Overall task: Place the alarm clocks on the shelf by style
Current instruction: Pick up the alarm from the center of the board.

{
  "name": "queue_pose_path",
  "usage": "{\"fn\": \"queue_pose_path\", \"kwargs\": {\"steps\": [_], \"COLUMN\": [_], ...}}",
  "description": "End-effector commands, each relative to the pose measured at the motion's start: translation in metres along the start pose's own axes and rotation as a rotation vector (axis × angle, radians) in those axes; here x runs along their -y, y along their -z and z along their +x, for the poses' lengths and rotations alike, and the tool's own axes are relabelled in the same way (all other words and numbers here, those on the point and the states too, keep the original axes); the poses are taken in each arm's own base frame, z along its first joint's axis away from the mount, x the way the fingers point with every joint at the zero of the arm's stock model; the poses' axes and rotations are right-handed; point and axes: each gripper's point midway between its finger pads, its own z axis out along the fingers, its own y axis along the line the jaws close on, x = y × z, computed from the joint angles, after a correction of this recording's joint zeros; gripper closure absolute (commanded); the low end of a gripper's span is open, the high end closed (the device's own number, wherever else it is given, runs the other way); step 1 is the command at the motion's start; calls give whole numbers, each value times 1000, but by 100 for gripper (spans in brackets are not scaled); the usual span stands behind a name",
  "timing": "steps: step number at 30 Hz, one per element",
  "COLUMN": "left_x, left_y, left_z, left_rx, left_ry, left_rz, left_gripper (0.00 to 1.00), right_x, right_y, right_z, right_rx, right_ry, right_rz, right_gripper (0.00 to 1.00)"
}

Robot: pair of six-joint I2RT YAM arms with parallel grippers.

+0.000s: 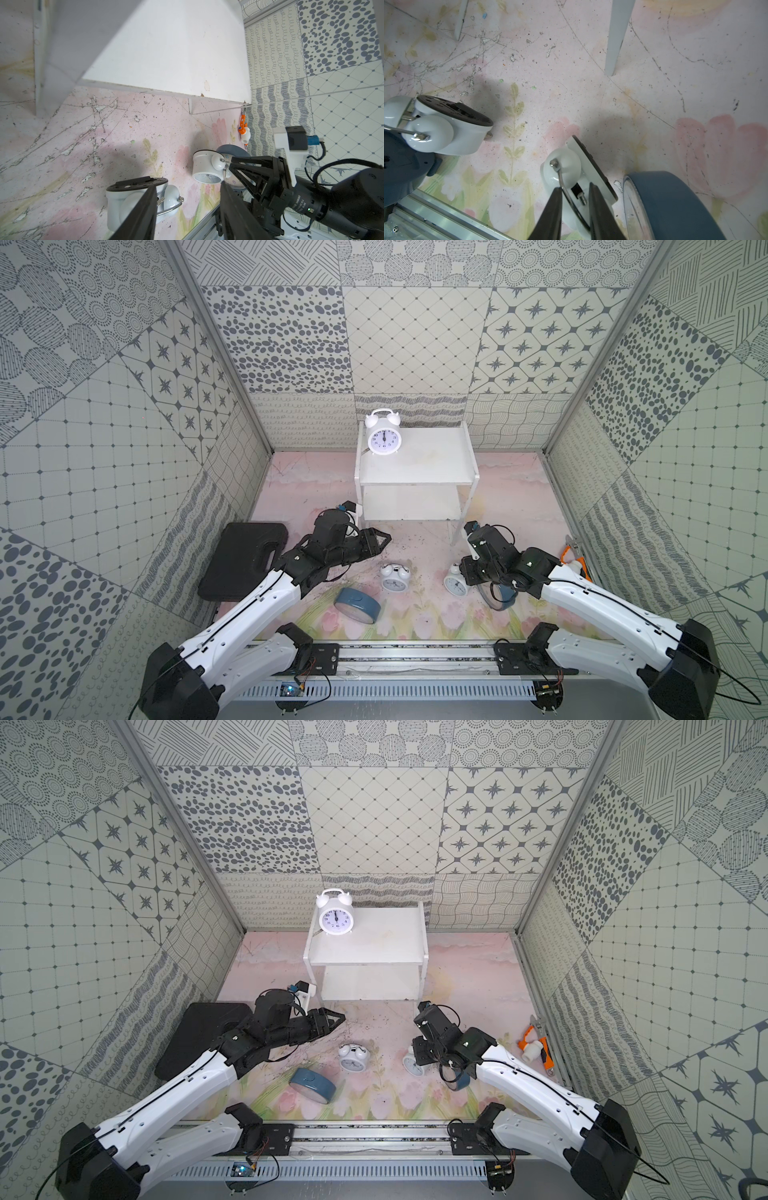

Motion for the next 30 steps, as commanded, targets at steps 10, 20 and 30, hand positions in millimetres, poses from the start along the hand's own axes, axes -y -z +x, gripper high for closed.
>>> {"fn": "queue_pose_path", "kwargs": {"steps": [10, 20, 30], "left_x": [10, 12, 21], "left_y": [2, 5, 13], "left_z": [-7, -9, -19], "left_rx": [42, 51, 75], "left_ry": [-42, -51, -97], "left_rz": [51, 44, 37], "left_gripper": [48, 48, 48], "right_x": [-7, -23, -50], "right_y": [-6, 12, 61], "right_z": [-3, -15, -40], "right_rx": [-9, 32, 134], "right_ry": [14, 52, 72], "right_rz": [-17, -52, -177], "right_gripper": [95, 100, 100]}}
